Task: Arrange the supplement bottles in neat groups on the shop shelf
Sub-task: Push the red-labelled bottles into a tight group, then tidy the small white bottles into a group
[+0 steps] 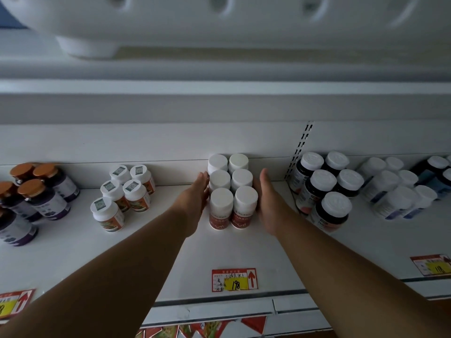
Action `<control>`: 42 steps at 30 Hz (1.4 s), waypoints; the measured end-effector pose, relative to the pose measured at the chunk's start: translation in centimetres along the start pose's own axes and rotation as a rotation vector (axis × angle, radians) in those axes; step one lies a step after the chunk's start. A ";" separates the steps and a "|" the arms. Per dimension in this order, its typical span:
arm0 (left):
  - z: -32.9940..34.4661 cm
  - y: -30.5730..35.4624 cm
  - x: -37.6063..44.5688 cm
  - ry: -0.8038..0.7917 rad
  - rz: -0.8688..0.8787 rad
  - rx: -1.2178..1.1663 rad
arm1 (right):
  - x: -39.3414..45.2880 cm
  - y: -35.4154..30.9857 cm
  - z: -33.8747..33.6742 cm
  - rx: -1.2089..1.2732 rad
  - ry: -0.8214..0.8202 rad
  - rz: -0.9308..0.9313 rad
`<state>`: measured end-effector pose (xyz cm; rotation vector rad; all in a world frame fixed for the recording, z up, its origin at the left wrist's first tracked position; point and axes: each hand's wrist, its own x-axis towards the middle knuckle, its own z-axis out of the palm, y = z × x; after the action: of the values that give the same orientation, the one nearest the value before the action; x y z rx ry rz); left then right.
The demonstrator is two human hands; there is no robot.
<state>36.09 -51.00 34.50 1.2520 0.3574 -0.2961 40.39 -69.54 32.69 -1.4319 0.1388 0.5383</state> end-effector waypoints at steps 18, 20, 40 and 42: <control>-0.1 -1.2 -2.1 0.109 -0.011 0.074 | -2.3 0.9 -0.8 -0.037 0.149 -0.004; -0.3 -2.0 -3.4 0.103 0.016 0.111 | -4.3 0.6 -0.6 -0.055 0.184 -0.011; 1.0 -6.6 -17.7 0.290 0.208 0.273 | -17.4 3.9 4.0 -0.360 -0.114 -0.174; -0.6 -6.3 -18.3 0.300 0.233 0.274 | -17.1 4.1 6.0 -0.372 -0.127 -0.182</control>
<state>16.87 -51.81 36.59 1.5980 0.4322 0.0466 22.38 -68.18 36.85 -1.7451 -0.2024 0.5204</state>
